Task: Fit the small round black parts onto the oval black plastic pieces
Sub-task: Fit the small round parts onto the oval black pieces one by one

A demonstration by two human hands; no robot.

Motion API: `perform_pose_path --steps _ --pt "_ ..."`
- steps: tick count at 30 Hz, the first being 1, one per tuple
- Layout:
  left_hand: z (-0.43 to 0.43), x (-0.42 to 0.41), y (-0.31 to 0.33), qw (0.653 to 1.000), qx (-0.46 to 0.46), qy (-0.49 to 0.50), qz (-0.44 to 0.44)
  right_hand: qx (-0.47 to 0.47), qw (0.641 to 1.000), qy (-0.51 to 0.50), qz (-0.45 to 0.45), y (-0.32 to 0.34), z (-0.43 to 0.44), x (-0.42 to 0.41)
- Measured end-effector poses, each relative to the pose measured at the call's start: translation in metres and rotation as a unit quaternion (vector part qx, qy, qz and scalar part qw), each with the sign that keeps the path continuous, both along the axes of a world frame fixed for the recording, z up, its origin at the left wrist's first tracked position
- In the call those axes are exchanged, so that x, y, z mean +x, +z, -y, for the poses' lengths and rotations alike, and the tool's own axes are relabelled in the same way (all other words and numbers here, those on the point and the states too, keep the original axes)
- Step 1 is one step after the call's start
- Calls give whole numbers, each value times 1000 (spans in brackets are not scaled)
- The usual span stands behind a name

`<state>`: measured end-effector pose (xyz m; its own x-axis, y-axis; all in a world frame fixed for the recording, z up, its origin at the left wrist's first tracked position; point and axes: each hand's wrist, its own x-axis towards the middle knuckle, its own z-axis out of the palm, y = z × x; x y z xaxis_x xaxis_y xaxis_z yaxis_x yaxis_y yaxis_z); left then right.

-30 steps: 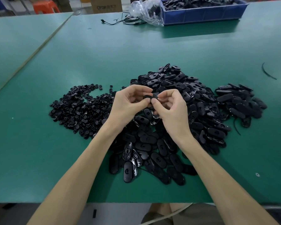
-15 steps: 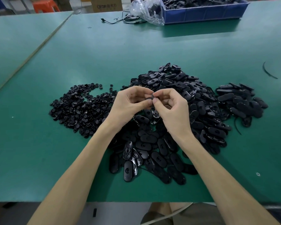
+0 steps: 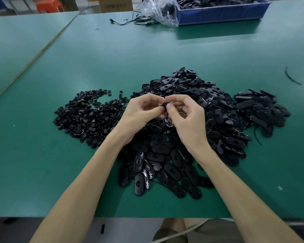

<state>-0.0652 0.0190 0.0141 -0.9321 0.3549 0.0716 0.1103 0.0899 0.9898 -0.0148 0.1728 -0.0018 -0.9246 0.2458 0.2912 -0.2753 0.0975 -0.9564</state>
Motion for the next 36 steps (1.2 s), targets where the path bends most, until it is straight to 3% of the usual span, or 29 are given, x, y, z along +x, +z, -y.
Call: perform_pose_path --steps 23,36 --pt "-5 3 -1 999 4 31 5 25 1000 1 -9 -2 0 0" --pt "-2 0 -5 998 62 4 18 -5 1000 -19 12 0 -3 -1"
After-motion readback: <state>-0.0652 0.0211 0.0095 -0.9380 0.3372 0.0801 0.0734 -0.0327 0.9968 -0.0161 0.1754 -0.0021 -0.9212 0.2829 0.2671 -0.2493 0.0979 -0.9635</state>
